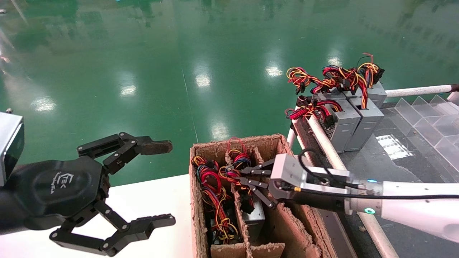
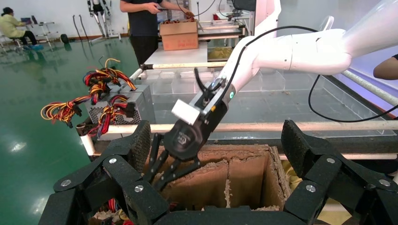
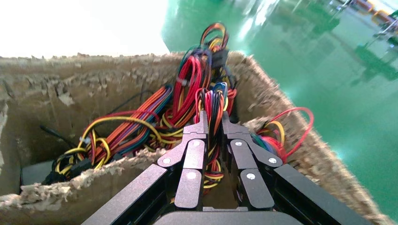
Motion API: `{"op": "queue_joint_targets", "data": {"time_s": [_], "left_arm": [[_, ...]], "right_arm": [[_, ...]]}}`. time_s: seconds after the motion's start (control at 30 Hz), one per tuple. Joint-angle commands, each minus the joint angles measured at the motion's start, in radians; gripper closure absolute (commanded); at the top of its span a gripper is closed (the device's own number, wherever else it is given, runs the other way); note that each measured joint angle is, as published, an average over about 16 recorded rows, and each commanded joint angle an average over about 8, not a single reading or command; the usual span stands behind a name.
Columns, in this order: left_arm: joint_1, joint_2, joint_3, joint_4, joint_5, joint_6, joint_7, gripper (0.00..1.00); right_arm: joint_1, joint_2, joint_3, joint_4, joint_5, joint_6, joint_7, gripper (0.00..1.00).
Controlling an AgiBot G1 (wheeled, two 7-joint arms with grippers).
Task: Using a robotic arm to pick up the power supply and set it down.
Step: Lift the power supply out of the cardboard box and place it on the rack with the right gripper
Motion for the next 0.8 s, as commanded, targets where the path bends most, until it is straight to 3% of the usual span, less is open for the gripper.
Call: {"op": "queue_joint_targets", "data": {"time_s": [0.03,0.5,0.8], "left_arm": [[0.000,0.000,0.000,0.000,0.000,0.000,0.000,0.00],[0.000,0.000,0.000,0.000,0.000,0.000,0.000,0.00],[0.000,0.000,0.000,0.000,0.000,0.000,0.000,0.00]], "right_arm": [[-0.007,0.011,0.011,0.018,0.015,0.000,0.002,1.00],[-0.009,0.193,0.180,0.312,0.175,0.040,0.050,1.00],[0.000,0.301,0.293,0.364,0.251,0.068,0.044,1.00]]}}
